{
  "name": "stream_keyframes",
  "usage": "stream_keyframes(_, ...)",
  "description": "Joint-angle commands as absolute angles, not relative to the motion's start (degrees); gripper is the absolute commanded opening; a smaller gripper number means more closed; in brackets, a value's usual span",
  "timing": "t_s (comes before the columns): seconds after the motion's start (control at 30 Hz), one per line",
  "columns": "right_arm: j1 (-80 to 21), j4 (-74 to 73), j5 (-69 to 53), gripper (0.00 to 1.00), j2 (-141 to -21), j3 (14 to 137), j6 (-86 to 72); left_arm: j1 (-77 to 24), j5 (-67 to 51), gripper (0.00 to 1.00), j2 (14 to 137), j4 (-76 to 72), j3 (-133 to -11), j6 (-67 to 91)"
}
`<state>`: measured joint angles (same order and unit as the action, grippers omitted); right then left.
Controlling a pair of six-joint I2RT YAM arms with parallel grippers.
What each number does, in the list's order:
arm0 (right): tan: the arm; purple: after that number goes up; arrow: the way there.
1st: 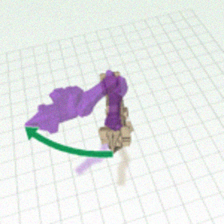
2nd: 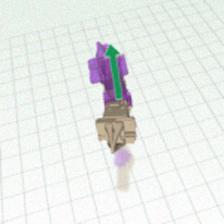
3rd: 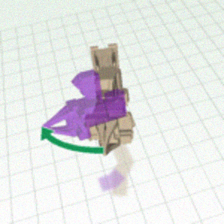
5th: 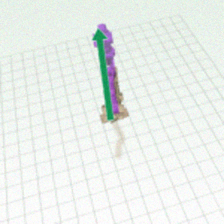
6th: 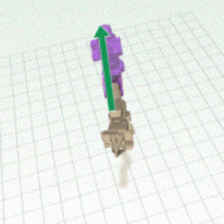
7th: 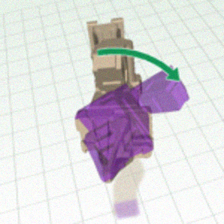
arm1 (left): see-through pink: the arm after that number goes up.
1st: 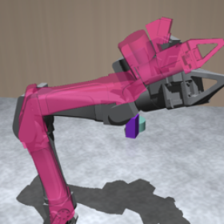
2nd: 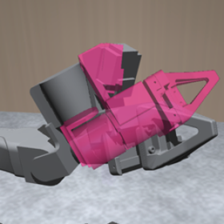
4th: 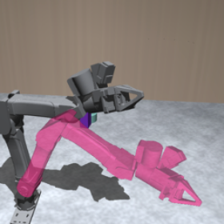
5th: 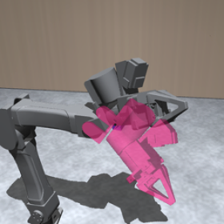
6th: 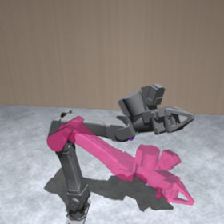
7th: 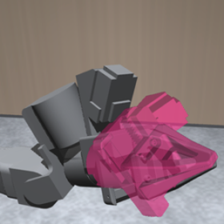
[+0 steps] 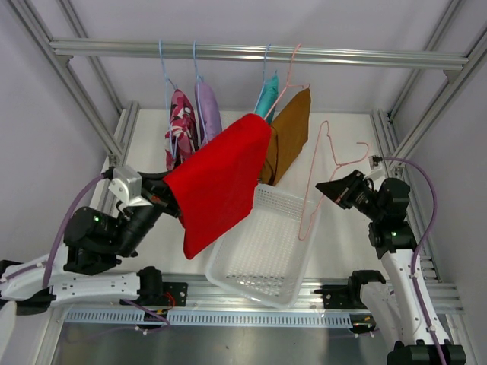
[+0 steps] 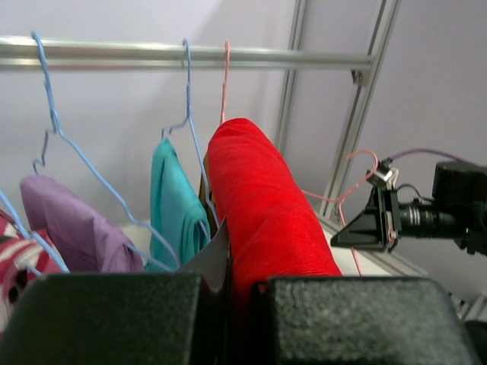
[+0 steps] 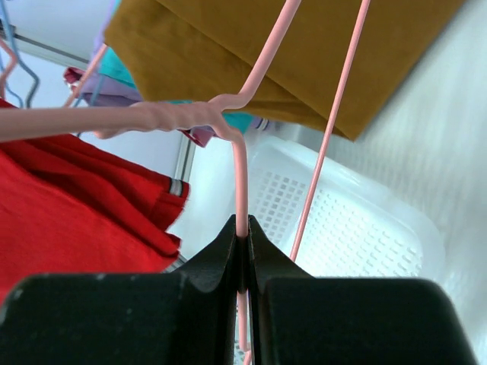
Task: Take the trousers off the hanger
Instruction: Place the trousers in the bin.
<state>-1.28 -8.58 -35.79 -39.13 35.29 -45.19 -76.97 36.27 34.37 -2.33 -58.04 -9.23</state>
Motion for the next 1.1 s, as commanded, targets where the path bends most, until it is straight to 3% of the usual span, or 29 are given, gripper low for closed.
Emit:
stream_keyframes(0.0, -1.23, -5.36, -35.42, 0.0, -38.32, 34.37, -43.51, -77.08, 36.03, 0.01, 31.39, -5.89, -55.2, -4.05)
stream_keyframes(0.37, -1.23, -3.96, -35.68, 0.0, -36.83, 30.68, -42.8, -77.08, 38.76, 0.01, 23.73, -3.78, -42.64, 3.33)
stream_keyframes(1.07, -1.23, -1.85, -35.42, 0.0, -34.98, 25.23, -41.57, -77.08, 40.17, 0.01, 22.06, 1.94, -39.47, 7.99)
